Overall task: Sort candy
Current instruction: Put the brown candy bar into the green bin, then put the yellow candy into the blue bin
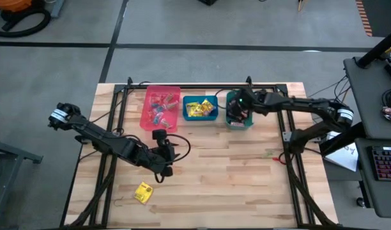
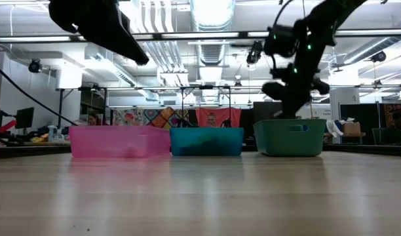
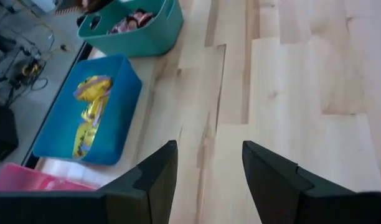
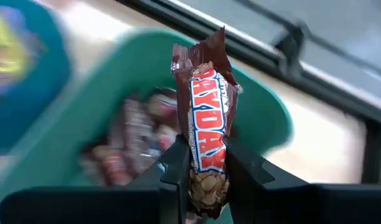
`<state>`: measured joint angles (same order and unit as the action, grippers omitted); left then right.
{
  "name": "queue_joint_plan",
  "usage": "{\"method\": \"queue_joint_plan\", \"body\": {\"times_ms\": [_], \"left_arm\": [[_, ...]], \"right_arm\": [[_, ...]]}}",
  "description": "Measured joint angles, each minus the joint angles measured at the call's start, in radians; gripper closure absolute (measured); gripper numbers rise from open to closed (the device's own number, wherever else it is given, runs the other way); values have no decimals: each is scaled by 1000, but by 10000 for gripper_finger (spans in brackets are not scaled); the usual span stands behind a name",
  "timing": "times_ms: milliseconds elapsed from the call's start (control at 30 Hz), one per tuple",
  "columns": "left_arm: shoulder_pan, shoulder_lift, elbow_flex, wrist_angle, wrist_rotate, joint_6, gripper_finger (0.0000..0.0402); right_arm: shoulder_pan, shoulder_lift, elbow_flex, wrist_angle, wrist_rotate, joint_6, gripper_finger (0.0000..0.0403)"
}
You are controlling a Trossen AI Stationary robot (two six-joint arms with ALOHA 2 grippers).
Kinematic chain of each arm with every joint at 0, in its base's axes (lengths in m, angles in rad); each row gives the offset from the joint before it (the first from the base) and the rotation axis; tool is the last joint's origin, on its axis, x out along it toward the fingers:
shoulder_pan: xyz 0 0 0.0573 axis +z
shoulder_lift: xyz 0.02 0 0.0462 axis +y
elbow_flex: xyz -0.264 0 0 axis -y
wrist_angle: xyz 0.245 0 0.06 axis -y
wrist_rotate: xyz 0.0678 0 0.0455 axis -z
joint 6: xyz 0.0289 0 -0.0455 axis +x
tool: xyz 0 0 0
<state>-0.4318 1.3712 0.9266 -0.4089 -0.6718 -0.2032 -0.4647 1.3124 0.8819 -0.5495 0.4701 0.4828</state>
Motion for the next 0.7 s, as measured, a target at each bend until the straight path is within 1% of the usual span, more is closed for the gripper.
{"method": "queue_joint_plan", "body": {"times_ms": [100,300,400,567,700], "left_arm": [[2,0,-5,-10,0,-33,238],[2,1,-6,-17,-1,-57,238],[2,1,-6,-18,-1,-59,238],[2,1,-6,-20,-1,-75,238],[2,1,-6,-22,0,-92,238]], "right_arm": [[-38,16,-31,-1,0,53,334],[-44,41,-51,11,25,102,325],[-44,44,-51,12,27,102,307],[-44,44,-51,12,28,102,267],[-44,43,-51,11,28,96,249]]}}
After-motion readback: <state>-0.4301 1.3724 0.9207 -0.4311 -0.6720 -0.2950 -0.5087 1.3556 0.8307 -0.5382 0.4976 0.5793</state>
